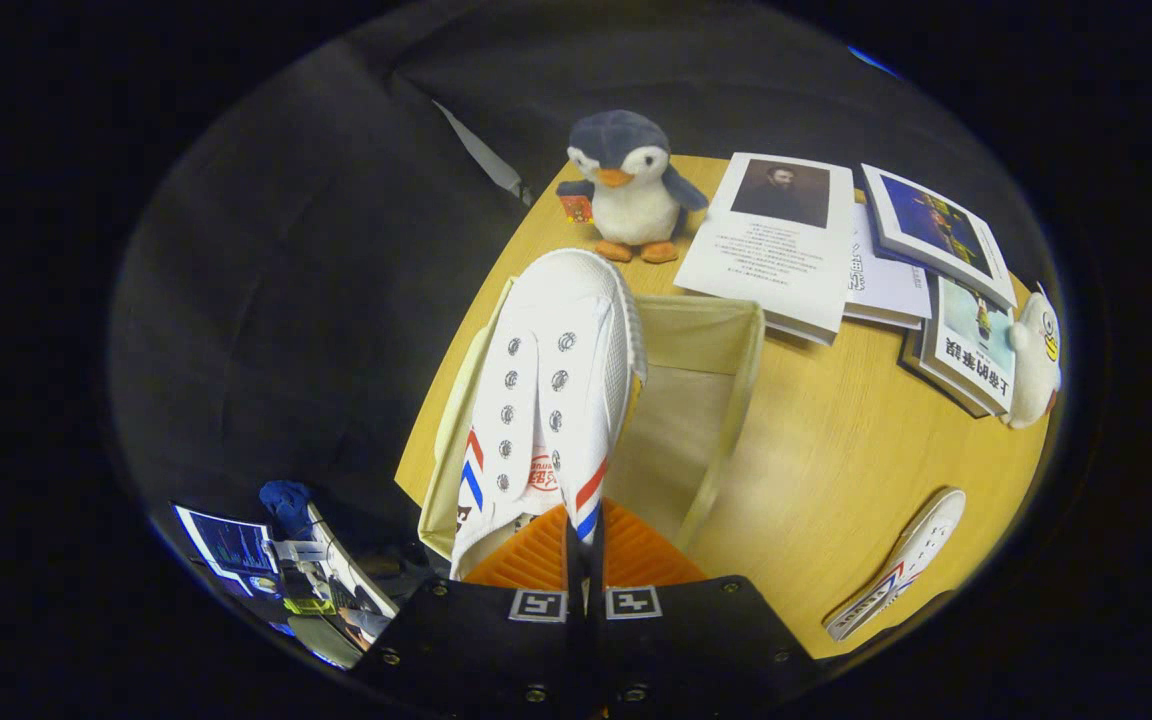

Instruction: Open the storage box then place both shoes into the box .Put the left shoe in first, then the right shoe, with the right side of both shoes facing outward in a uniform manner.

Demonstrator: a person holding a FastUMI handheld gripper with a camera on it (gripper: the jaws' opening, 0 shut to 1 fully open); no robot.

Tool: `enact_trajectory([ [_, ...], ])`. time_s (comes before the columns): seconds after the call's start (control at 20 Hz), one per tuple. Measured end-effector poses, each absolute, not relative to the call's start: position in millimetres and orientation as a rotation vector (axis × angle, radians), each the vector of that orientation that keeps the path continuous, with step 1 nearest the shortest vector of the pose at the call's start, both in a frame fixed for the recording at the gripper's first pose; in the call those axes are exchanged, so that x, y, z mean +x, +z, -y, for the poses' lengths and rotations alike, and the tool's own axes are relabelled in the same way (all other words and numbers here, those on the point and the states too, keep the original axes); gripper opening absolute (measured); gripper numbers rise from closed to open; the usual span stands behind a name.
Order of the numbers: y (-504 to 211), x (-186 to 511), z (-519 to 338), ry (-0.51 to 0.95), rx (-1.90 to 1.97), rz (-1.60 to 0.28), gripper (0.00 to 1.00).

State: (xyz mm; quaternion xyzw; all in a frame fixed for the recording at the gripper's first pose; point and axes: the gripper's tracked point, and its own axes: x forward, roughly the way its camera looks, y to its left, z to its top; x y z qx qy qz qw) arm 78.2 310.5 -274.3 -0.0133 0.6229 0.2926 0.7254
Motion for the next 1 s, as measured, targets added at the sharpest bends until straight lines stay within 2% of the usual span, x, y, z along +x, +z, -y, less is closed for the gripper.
enact_trajectory([
  [0.65, -333.5, 68.9, -349.3, 0.642, -0.135, -1.446, 0.02],
  [0.8, -321.1, 73.7, -353.3, 0.671, -0.115, -1.424, 0.62],
  [0.85, -319.9, 77.2, -350.0, 0.665, -0.124, -1.402, 0.75],
  [0.9, -315.5, 80.5, -346.6, 0.663, -0.125, -1.385, 0.86],
  [1.0, -301.3, 84.1, -337.3, 0.659, -0.101, -1.368, 0.86],
])
